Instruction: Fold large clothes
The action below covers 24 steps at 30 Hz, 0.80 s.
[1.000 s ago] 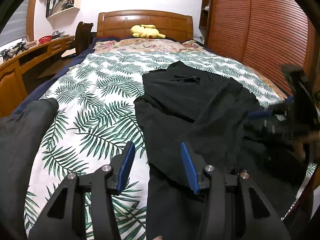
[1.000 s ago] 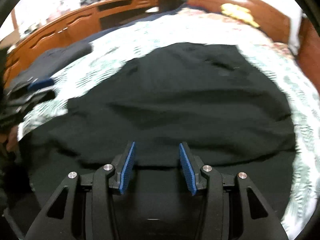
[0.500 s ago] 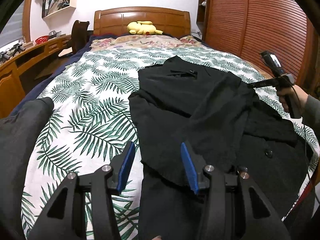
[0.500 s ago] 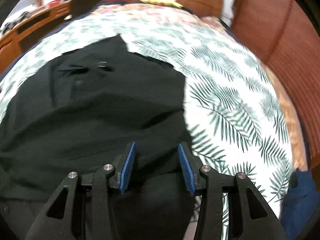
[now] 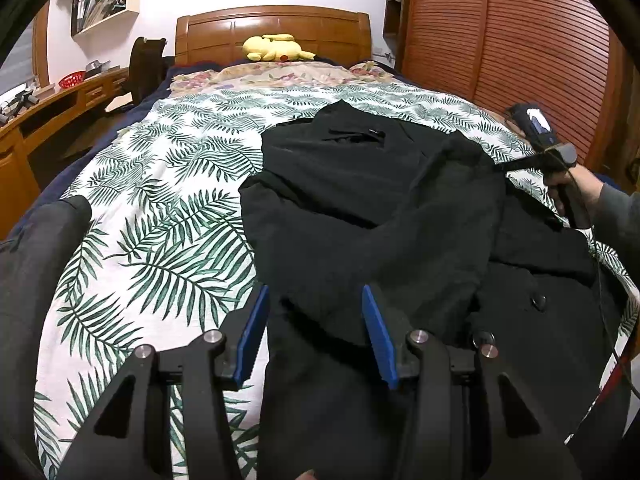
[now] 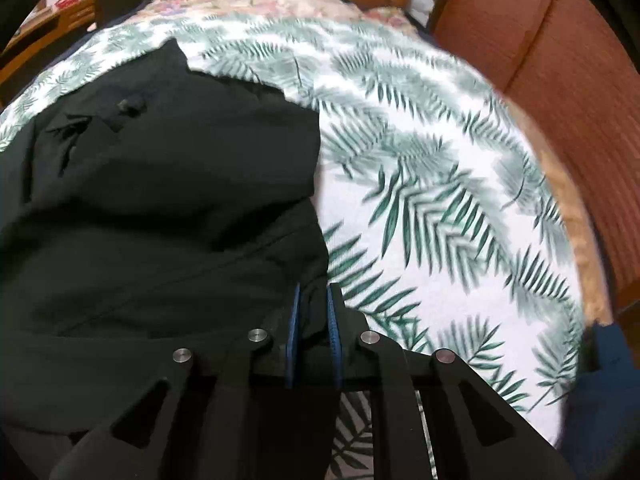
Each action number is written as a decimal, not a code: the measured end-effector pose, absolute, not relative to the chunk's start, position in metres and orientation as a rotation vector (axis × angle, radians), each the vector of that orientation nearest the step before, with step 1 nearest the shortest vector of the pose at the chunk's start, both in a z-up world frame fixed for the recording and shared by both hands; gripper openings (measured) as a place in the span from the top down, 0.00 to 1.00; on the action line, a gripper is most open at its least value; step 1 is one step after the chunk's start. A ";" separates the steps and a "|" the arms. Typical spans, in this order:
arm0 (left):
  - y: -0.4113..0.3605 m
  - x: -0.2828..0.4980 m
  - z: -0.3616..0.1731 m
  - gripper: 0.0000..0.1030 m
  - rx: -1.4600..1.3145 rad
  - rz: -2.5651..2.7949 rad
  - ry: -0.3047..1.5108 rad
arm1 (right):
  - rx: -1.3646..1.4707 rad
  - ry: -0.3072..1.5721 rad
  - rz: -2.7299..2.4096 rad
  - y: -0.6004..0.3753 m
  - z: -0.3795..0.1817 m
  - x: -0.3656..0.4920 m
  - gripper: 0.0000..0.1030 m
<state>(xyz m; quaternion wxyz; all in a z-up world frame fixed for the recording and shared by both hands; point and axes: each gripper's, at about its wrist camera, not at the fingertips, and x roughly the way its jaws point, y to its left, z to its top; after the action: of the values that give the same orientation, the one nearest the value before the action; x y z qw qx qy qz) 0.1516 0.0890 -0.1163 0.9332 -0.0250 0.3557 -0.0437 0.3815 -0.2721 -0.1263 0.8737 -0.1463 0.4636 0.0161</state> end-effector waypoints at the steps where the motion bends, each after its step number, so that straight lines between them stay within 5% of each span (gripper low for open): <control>1: 0.089 0.151 -0.116 0.55 -0.050 -0.089 0.727 | -0.315 0.944 0.036 -0.269 -0.119 0.377 0.76; 4: 0.088 0.149 -0.114 0.55 -0.051 -0.095 0.720 | -0.276 0.925 0.118 -0.260 -0.102 0.364 0.57; 24: 0.077 0.128 -0.100 0.54 -0.019 -0.106 0.652 | -0.294 0.906 0.482 -0.179 -0.106 0.170 0.56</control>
<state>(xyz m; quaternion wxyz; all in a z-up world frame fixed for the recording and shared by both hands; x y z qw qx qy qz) 0.1277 0.0769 -0.1005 0.9459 -0.0092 0.3202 -0.0521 0.1697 -0.1790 -0.1061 0.8609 -0.1401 0.4317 0.2296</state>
